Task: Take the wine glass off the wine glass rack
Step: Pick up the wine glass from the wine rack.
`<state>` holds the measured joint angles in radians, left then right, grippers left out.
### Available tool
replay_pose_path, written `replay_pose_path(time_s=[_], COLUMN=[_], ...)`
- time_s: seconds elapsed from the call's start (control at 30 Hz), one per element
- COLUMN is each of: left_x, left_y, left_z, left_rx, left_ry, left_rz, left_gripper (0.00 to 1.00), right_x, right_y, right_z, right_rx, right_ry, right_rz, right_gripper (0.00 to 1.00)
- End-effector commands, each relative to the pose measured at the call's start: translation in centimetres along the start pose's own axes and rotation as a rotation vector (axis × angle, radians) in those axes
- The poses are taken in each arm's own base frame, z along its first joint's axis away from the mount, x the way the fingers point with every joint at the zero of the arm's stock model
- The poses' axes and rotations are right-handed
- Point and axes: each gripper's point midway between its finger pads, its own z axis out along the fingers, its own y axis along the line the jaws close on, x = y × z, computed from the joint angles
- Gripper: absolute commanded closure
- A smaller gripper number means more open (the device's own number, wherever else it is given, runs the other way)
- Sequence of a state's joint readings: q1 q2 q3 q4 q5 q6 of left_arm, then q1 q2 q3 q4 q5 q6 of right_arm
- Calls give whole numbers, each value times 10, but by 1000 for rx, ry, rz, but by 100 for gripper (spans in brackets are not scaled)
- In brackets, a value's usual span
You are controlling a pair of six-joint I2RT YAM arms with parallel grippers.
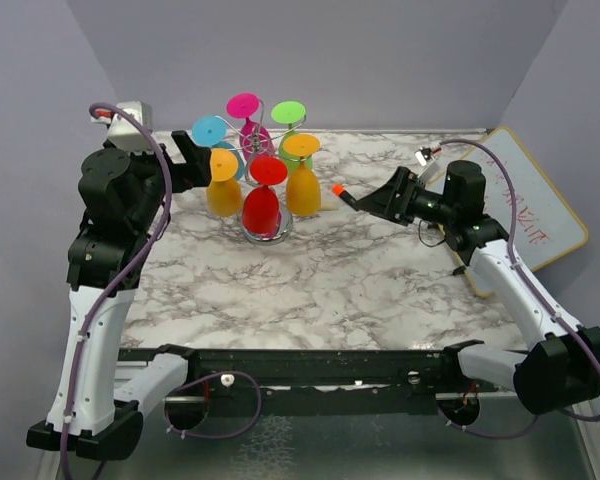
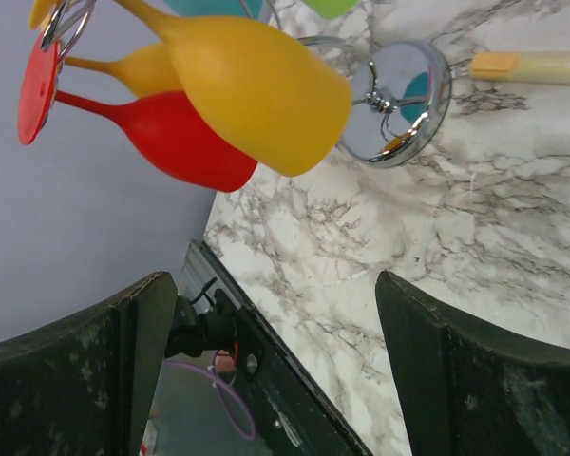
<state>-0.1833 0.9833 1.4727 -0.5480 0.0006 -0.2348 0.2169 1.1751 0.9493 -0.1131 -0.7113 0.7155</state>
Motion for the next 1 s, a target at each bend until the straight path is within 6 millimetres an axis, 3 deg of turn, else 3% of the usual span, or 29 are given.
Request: replay_pose_path(time_s=[0.0,0.2,0.53,0.8,0.97], left_x=[36,56,98,126,156], left_y=[34,48,51,58,57], left_z=[-16,-40,-52,-63,-66], left_rx=[-179,-244,-262,-284,-272], left_ry=[69,62,109,128,177], left_rz=[-52,-101,-221,-272,-309], left_gripper=[8,7,4,3,3], right_x=[-8,-13,-11,7,5], right_y=[30,73,141,166,171], right_z=[12,24,61,97,106], right_rx=[-50,-155,-310,-359,-372], right_ry=[-15,-35,-26,4,-28], right_rz=[-51,-64,-102,-45,-13], right_gripper=[9,18,27,33,38])
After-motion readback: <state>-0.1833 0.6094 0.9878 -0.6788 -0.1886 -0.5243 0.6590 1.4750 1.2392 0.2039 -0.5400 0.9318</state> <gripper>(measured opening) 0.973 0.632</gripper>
